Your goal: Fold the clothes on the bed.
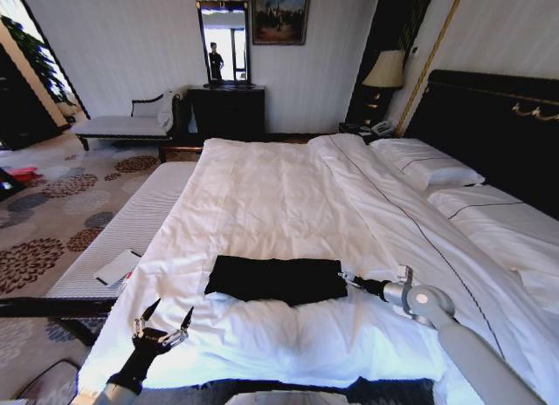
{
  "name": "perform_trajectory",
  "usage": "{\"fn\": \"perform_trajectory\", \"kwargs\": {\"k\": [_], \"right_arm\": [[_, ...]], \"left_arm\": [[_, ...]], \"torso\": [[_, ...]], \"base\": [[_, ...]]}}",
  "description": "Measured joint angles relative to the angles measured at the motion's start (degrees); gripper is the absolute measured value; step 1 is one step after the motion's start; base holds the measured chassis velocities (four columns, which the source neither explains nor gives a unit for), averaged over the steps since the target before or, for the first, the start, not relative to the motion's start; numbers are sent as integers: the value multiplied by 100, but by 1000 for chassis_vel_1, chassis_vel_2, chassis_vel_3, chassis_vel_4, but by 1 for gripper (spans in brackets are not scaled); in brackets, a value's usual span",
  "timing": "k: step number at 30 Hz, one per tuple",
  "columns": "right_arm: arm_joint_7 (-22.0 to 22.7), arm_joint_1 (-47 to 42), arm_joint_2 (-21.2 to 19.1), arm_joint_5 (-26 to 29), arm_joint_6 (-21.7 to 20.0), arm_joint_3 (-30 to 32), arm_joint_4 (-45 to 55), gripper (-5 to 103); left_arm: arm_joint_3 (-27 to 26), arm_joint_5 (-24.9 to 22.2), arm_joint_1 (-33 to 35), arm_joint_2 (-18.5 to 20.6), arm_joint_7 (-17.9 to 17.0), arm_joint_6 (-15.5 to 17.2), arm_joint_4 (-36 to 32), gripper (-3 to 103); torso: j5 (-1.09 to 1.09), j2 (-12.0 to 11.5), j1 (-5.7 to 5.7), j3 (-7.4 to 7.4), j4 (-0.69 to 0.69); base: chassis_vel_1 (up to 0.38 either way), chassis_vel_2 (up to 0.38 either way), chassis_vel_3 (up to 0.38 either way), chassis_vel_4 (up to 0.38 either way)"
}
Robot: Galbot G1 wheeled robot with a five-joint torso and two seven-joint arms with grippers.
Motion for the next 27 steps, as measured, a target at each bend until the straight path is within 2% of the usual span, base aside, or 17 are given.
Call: {"fn": "perform_trajectory", "kwargs": {"k": [21, 23, 25, 27], "right_arm": [[141, 335, 198, -41, 7, -467, 178, 100], [155, 353, 197, -49, 8, -484, 176, 95], [158, 354, 197, -53, 9, -488, 176, 95], [158, 351, 196, -83, 10, -495, 176, 85]], "left_arm": [[0, -4, -1, 1, -7, 9, -1, 100], [0, -4, -2, 1, -7, 9, -1, 100], [0, -4, -1, 1, -7, 9, -1, 100], [0, -4, -2, 2, -7, 9, -1, 100]], "torso": [[1, -1, 0, 0, 0], [1, -1, 0, 0, 1], [0, -1, 0, 0, 1], [0, -1, 0, 0, 0]], "base": [[0, 0, 0, 0], [0, 0, 0, 0], [0, 0, 0, 0], [0, 0, 0, 0]]}}
